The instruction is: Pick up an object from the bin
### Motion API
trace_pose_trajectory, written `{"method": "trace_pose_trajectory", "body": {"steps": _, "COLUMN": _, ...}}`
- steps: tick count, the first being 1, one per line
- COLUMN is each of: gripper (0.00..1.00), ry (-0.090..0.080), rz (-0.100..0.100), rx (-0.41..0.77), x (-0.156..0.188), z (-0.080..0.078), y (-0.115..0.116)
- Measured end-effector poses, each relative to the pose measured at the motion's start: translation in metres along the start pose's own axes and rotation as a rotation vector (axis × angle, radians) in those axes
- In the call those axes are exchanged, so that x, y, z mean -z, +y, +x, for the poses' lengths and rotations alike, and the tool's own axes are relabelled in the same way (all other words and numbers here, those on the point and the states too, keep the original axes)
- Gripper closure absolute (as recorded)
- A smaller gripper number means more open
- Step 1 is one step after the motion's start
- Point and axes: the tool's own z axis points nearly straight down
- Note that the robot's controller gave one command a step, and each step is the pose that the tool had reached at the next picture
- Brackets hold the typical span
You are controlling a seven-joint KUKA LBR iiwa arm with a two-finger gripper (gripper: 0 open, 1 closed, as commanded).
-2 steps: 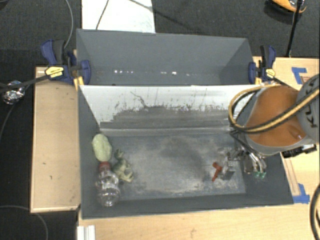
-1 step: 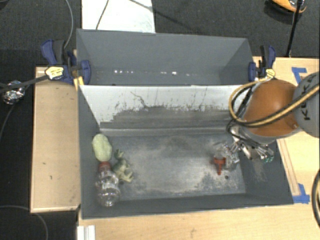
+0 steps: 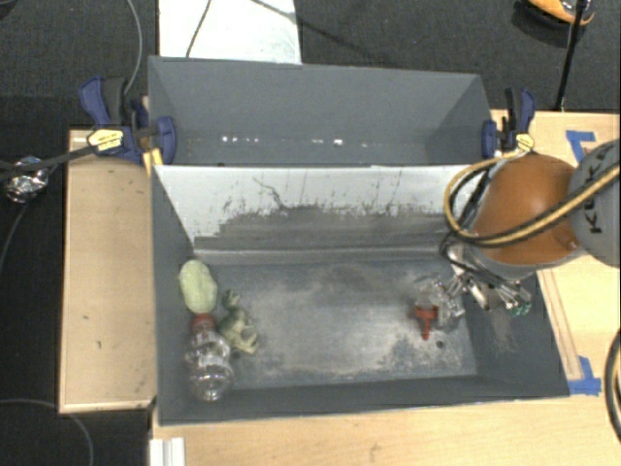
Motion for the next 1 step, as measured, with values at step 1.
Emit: {"method": "trace_pose_trajectory", "body": {"steps": 1, "gripper": 1.0, "ry": 0.0, "rz": -0.001, "rx": -0.002, "x": 0.0198, "z": 0.0012, "y": -0.0002}}
